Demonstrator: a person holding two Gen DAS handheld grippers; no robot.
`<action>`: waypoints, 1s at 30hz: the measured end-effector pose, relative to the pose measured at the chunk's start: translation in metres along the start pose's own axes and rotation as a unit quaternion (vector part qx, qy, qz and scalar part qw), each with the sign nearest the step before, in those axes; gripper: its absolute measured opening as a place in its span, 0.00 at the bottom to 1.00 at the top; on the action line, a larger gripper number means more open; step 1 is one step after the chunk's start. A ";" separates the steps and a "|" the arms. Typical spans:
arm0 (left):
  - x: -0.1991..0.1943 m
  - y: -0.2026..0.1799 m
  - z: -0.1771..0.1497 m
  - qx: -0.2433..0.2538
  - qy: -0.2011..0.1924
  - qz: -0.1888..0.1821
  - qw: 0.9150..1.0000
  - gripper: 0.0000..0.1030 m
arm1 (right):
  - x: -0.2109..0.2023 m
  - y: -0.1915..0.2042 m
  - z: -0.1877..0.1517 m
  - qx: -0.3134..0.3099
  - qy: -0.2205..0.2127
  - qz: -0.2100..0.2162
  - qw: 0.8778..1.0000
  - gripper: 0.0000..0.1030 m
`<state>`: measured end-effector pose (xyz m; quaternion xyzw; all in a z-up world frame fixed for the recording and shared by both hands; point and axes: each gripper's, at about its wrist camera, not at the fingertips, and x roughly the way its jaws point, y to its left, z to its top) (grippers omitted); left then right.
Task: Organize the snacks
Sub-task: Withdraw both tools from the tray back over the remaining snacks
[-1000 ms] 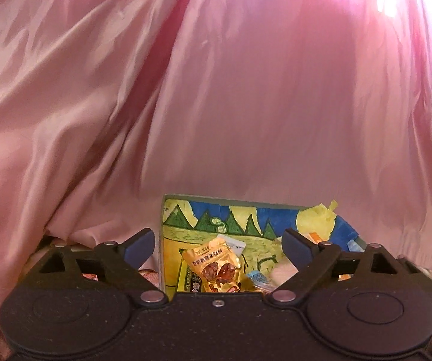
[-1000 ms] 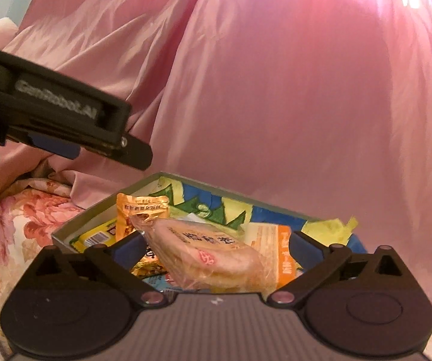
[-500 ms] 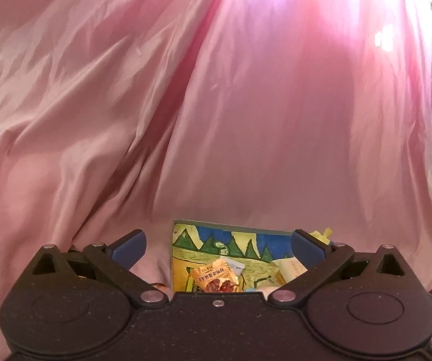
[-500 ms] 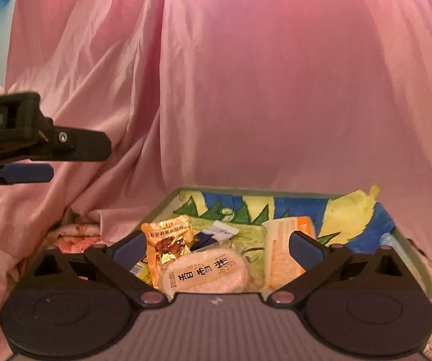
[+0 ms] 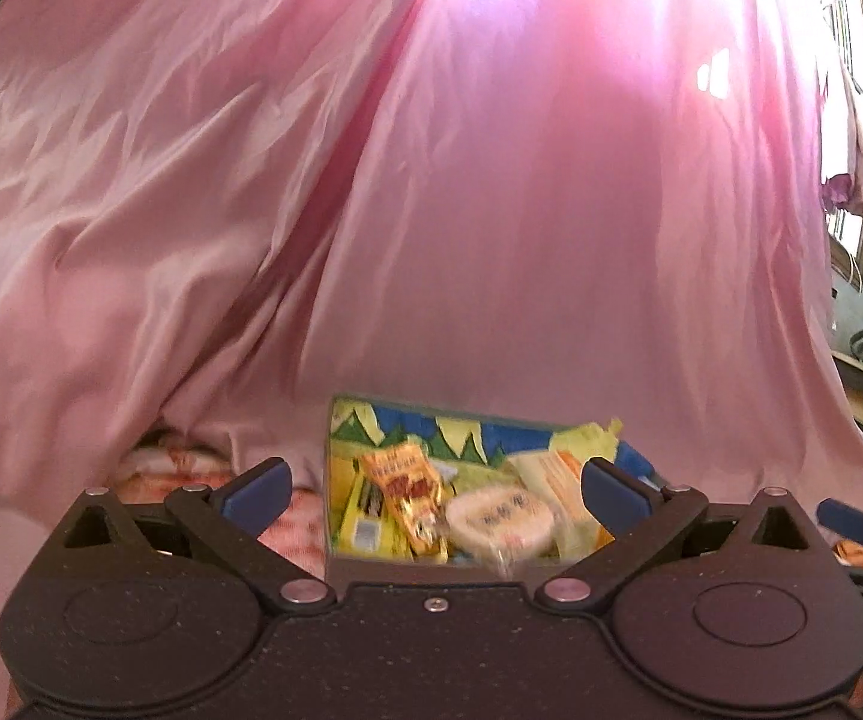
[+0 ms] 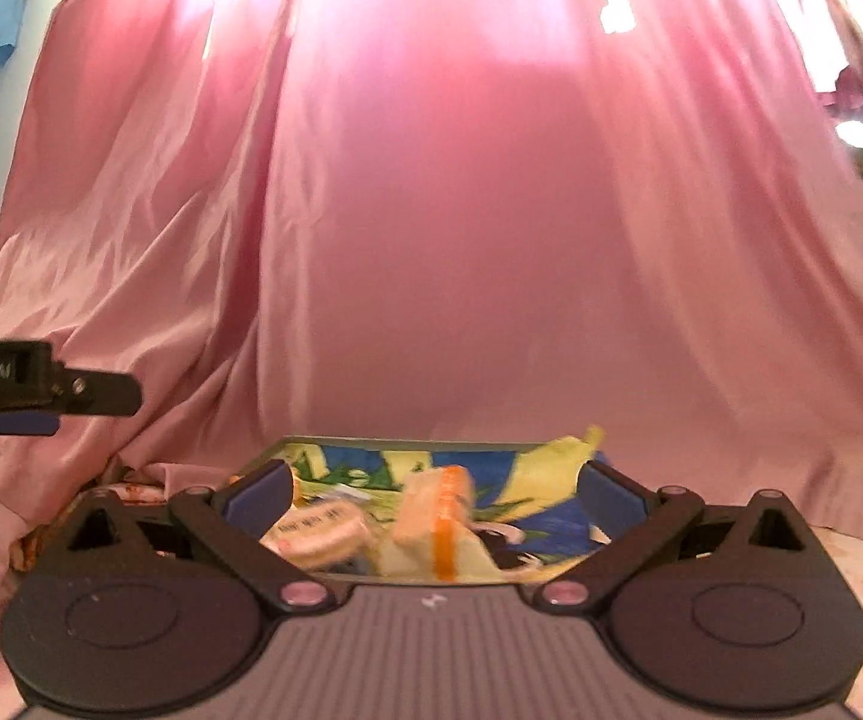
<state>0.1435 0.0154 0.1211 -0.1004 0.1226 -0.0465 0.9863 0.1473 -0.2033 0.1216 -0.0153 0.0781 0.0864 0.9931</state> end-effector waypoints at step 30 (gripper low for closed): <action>-0.049 -0.011 -0.146 0.072 0.142 -0.002 0.987 0.99 | -0.094 0.001 -0.126 -0.030 0.091 -0.009 0.995 1.00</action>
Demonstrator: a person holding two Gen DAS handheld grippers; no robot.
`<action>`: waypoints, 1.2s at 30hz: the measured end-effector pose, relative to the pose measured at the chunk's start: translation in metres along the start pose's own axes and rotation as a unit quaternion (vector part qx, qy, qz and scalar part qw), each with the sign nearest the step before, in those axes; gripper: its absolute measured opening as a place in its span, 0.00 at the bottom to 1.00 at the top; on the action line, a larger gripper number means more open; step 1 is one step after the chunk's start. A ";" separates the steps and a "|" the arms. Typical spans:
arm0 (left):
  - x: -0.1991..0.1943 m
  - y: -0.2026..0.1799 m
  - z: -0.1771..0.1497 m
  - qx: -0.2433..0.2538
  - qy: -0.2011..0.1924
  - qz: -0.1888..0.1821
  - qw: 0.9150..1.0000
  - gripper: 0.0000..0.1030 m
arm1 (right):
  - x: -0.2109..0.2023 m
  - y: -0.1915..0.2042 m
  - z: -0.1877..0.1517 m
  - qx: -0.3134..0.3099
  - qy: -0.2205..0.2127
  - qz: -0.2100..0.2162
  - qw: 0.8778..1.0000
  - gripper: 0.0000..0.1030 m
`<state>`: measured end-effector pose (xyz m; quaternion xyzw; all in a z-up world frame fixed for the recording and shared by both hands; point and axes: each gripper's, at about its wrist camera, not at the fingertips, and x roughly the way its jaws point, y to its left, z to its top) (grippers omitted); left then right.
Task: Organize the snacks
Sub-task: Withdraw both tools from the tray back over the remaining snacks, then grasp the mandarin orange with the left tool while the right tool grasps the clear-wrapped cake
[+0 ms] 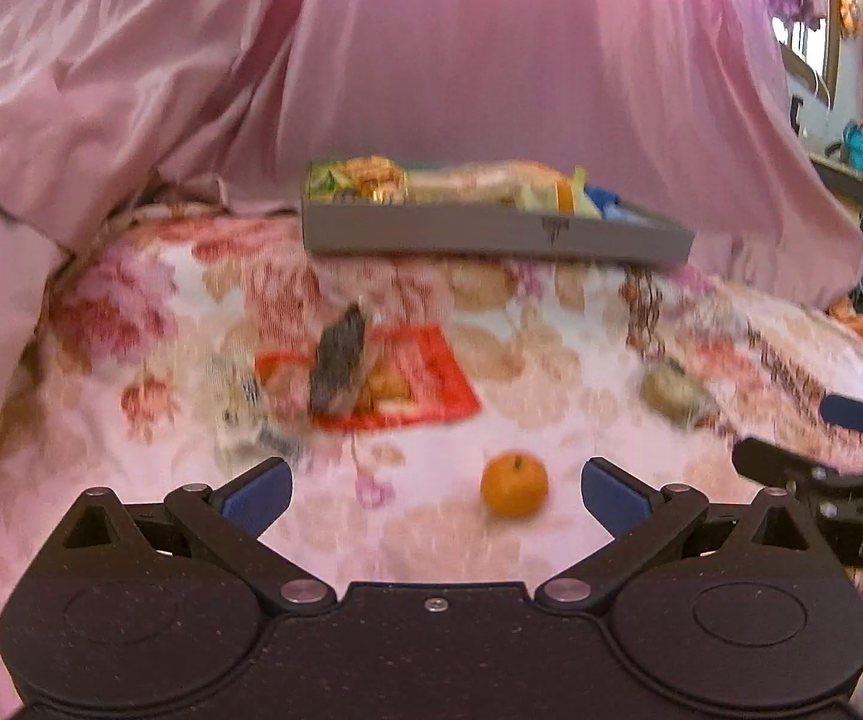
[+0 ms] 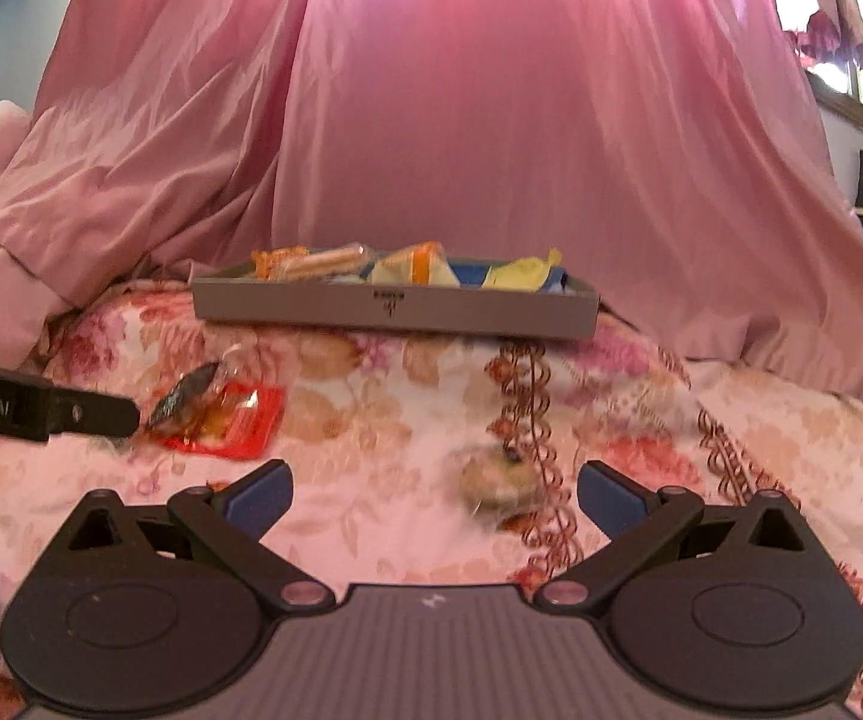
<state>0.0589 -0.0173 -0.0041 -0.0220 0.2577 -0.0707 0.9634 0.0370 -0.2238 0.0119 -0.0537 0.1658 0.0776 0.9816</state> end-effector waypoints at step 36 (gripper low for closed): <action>0.059 -0.026 -0.007 0.039 0.060 0.000 0.997 0.99 | 0.063 -0.030 -0.019 0.008 0.076 -0.035 0.996 1.00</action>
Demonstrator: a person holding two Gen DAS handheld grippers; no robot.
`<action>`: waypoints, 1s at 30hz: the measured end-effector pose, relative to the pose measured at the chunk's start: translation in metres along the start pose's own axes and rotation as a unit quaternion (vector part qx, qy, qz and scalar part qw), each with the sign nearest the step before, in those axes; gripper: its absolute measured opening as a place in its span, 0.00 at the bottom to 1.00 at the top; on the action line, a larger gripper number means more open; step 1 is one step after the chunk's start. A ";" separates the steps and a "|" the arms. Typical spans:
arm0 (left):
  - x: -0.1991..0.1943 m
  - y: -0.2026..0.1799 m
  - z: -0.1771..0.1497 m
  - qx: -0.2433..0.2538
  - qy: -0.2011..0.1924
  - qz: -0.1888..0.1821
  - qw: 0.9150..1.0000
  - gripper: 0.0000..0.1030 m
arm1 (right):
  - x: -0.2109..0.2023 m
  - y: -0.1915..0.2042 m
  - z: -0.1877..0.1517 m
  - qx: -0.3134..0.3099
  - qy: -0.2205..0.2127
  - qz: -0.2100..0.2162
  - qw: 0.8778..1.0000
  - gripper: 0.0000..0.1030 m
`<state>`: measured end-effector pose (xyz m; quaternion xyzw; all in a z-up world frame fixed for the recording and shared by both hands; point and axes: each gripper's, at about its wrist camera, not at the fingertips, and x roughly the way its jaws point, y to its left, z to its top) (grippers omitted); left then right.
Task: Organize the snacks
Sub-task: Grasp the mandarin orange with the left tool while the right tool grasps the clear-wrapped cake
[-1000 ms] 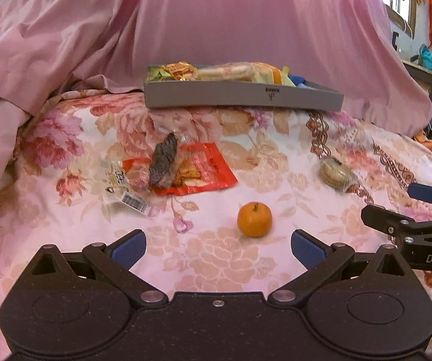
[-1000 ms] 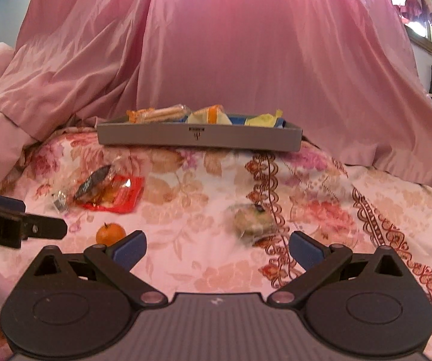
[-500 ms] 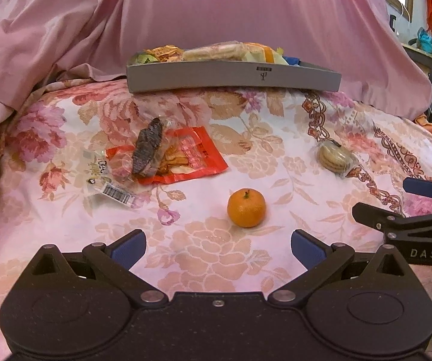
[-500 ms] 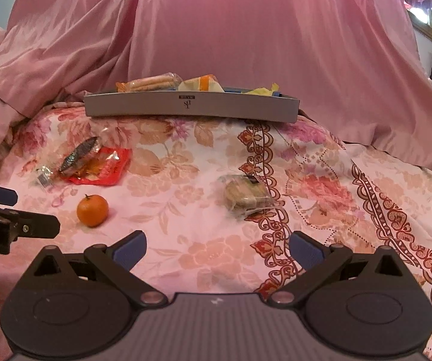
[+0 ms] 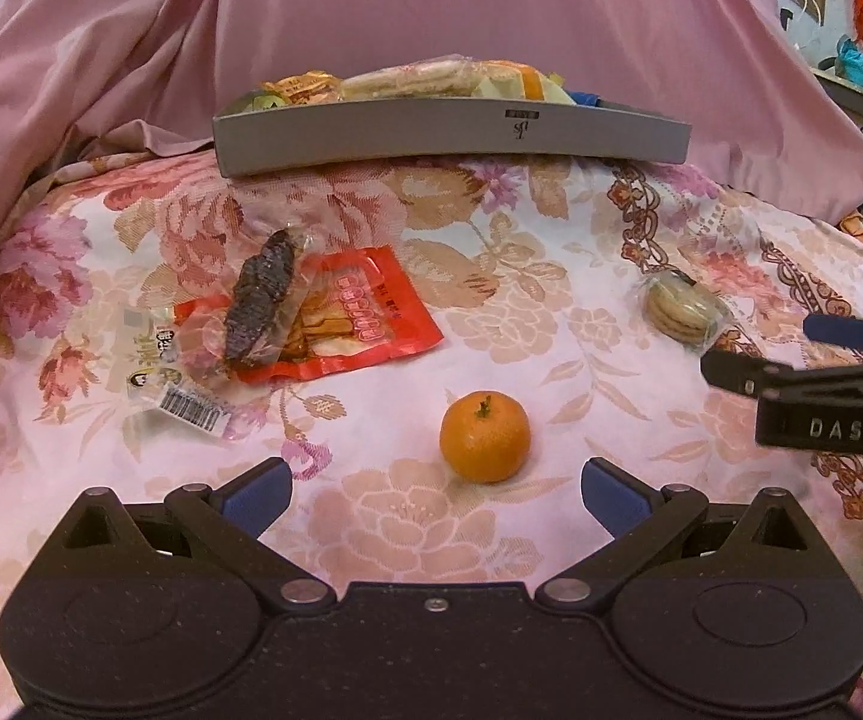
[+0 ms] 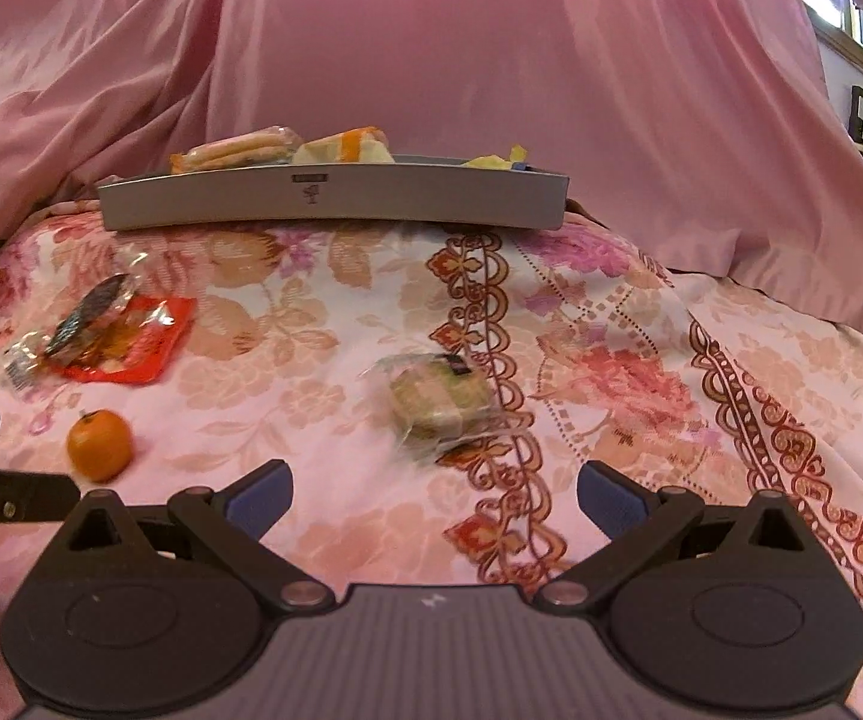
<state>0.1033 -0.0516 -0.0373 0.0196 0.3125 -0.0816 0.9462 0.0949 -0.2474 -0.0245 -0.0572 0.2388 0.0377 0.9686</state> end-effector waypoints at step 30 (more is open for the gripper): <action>0.024 -0.005 0.012 0.023 0.011 -0.032 0.999 0.85 | 0.081 -0.006 0.030 -0.022 0.015 0.123 0.992 0.83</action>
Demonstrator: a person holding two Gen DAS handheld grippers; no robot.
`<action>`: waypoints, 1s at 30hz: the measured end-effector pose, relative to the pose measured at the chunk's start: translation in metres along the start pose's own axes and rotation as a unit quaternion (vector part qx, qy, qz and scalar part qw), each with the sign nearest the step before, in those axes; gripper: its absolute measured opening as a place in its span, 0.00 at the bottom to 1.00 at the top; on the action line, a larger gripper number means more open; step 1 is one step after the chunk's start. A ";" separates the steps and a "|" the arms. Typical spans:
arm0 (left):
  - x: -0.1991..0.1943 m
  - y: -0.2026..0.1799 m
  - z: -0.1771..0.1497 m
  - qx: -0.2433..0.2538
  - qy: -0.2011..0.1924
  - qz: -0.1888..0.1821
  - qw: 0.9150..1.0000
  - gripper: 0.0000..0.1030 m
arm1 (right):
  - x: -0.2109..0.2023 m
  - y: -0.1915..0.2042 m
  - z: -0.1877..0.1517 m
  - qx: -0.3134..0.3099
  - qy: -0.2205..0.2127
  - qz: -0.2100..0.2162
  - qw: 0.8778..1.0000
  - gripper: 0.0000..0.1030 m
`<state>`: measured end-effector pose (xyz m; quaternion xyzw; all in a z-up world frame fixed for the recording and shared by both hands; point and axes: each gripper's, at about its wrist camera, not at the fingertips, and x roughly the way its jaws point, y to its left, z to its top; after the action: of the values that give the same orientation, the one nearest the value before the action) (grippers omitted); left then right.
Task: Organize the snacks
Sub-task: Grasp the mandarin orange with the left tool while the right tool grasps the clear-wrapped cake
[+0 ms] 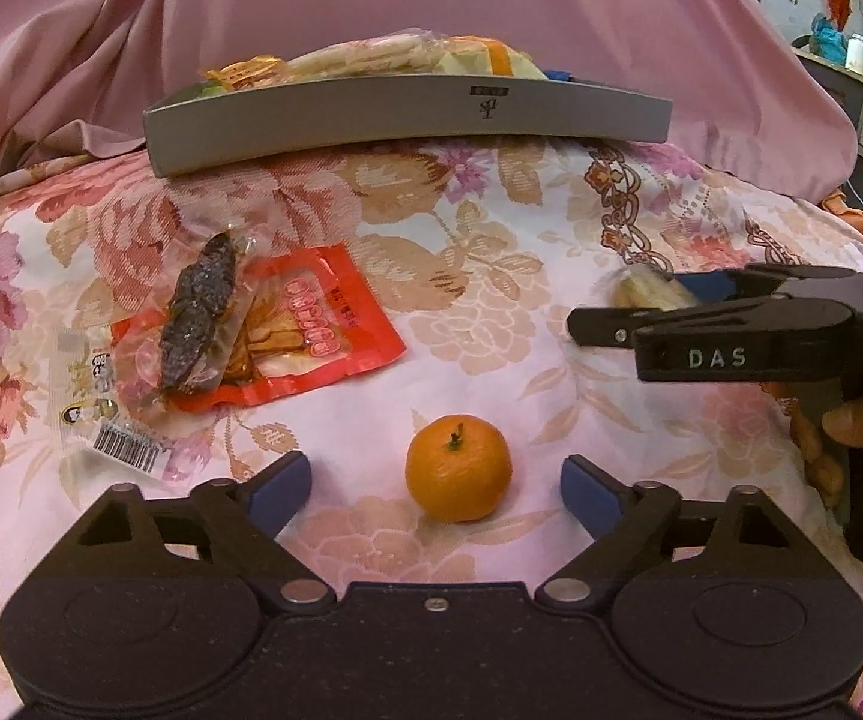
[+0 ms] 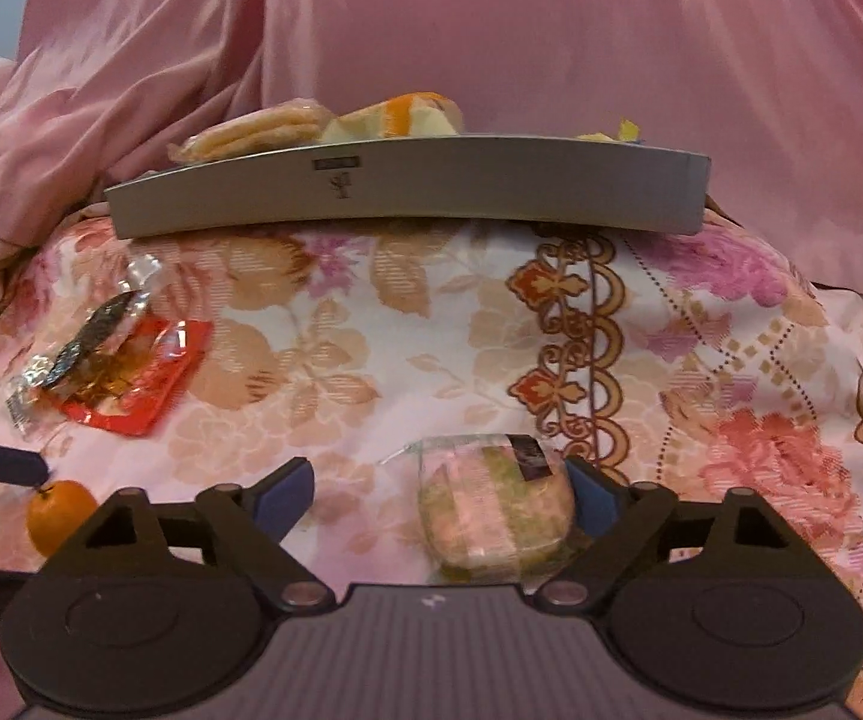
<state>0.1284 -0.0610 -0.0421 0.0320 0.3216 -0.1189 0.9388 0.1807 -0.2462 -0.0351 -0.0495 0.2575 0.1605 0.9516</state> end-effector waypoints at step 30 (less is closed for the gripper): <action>-0.019 0.003 -0.012 0.033 -0.006 -0.023 0.999 0.35 | -0.039 0.057 -0.031 -0.008 0.001 0.047 0.999 0.52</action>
<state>0.1076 -0.0522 -0.0399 0.0550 0.3128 -0.1508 0.9362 0.1154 -0.2093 -0.0426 -0.0450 0.2592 0.2074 0.9422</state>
